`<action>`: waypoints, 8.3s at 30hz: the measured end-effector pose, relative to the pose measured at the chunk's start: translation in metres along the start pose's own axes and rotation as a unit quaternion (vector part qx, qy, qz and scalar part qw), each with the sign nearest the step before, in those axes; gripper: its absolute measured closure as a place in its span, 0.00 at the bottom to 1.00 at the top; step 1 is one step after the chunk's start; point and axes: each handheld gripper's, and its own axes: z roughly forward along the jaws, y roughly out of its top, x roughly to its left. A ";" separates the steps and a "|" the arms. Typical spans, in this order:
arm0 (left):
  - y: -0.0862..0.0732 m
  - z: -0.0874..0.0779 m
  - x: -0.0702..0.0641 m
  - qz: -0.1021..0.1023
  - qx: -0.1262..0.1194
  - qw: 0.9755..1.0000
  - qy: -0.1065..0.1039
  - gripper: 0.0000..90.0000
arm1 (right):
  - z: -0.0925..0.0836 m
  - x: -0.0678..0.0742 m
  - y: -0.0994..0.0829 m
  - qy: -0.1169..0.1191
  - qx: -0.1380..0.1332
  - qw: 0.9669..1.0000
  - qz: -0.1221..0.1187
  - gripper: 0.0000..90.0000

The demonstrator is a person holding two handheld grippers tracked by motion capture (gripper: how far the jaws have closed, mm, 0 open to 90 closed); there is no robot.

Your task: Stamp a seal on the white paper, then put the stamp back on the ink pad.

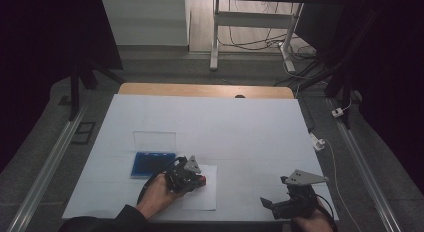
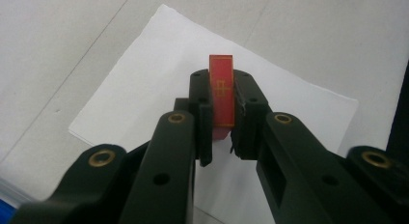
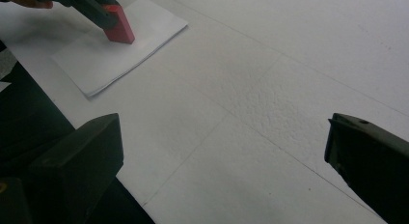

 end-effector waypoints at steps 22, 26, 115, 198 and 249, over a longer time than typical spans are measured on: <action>-0.002 0.001 0.004 -0.012 -0.005 1.000 -0.013 0.89 | 0.001 0.000 0.000 0.001 0.004 1.000 -0.001 0.00; -0.003 0.001 0.011 -0.026 -0.008 0.999 -0.035 0.89 | 0.001 0.000 0.000 0.002 0.003 1.000 -0.002 0.03; -0.029 -0.094 0.045 -0.080 -0.081 0.993 0.022 0.88 | -0.001 -0.002 -0.001 0.005 -0.003 1.000 0.006 0.03; -0.076 -0.075 0.098 -0.159 -0.007 0.982 0.101 0.76 | -0.001 -0.001 -0.001 0.005 -0.002 1.000 0.001 0.03; -0.077 -0.114 0.073 -0.179 -0.137 0.974 0.034 0.00 | -0.001 -0.001 -0.001 0.005 -0.002 1.000 0.002 0.03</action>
